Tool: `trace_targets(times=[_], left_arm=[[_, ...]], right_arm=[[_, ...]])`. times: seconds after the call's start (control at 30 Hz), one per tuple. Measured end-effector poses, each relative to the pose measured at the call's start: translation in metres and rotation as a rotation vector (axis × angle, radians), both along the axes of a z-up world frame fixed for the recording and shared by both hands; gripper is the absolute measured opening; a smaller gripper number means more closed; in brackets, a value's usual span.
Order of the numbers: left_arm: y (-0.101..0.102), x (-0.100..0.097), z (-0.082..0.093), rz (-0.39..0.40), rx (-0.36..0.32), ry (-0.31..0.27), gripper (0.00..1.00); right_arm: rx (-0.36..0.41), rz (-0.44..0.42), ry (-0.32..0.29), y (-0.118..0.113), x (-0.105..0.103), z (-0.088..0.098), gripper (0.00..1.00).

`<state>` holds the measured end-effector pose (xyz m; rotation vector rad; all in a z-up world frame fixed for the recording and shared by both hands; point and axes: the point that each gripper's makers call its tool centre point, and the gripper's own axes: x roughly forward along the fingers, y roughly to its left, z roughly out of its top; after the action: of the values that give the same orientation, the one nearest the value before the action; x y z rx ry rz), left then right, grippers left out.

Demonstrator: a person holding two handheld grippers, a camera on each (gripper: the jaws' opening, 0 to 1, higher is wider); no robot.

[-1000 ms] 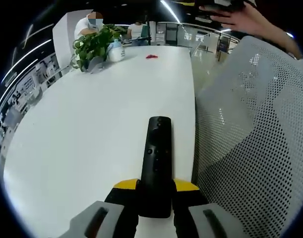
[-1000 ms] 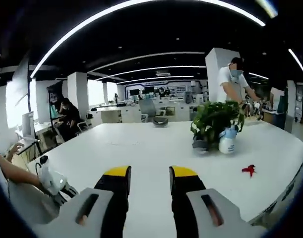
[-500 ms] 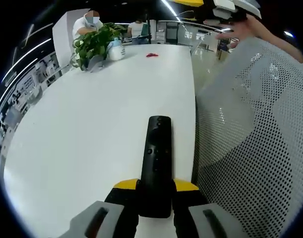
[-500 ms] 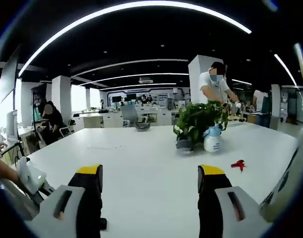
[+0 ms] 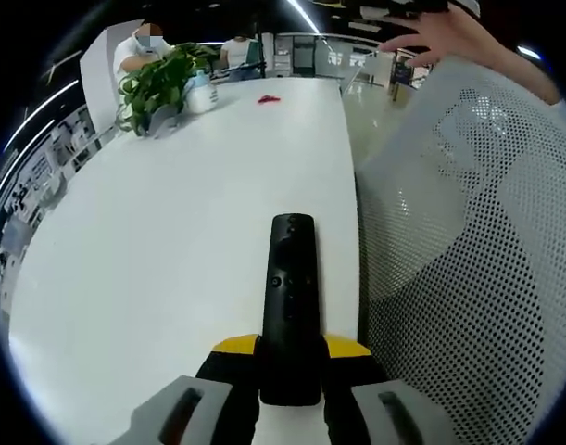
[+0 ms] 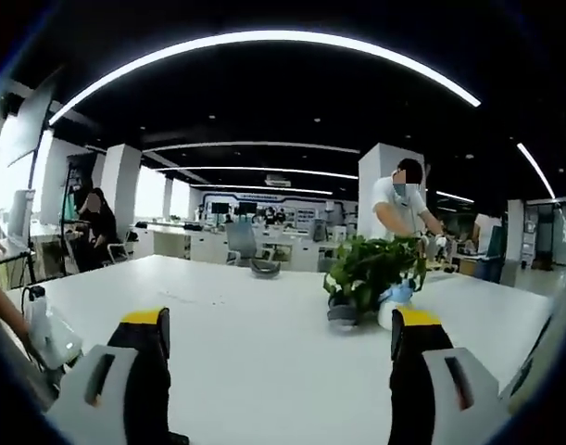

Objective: Press the specified remote control buttons in sequence, fully releasing each button before pressing the next.

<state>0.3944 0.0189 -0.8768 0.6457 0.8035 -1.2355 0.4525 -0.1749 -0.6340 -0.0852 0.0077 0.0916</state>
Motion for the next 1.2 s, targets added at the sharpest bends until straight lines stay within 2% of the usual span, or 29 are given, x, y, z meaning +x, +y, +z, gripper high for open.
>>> trace_targets(times=[0.2, 0.27, 0.37, 0.43, 0.53, 0.67, 0.83, 1.2], left_arm=[[0.003, 0.003, 0.000, -0.039, 0.015, -0.002, 0.24], [0.004, 0.005, 0.000, -0.042, 0.010, 0.011, 0.24], [0.008, 0.011, 0.000, -0.062, 0.025, -0.005, 0.24], [0.011, 0.018, 0.001, -0.074, 0.046, -0.029, 0.24], [0.016, 0.030, 0.000, -0.073, 0.063, -0.034, 0.24], [0.022, 0.049, 0.005, -0.052, 0.064, -0.056, 0.23], [0.030, 0.072, 0.008, -0.043, 0.080, -0.074, 0.23], [0.045, 0.119, 0.020, -0.008, 0.104, -0.128, 0.23]], right_arm=[[-0.001, -0.022, 0.051, -0.006, 0.000, -0.010, 1.00], [-0.024, -0.044, 0.095, -0.010, -0.001, -0.017, 1.00], [-0.054, -0.073, 0.107, -0.014, -0.002, -0.018, 1.00], [-0.070, -0.095, 0.116, -0.018, -0.003, -0.019, 1.00], [-0.091, -0.126, 0.146, -0.025, -0.004, -0.023, 1.00], [-0.114, -0.144, 0.153, -0.028, -0.005, -0.024, 1.00], [-0.128, -0.133, 0.186, -0.025, -0.004, -0.030, 1.00], [-0.155, -0.129, 0.217, -0.025, -0.004, -0.035, 1.00]])
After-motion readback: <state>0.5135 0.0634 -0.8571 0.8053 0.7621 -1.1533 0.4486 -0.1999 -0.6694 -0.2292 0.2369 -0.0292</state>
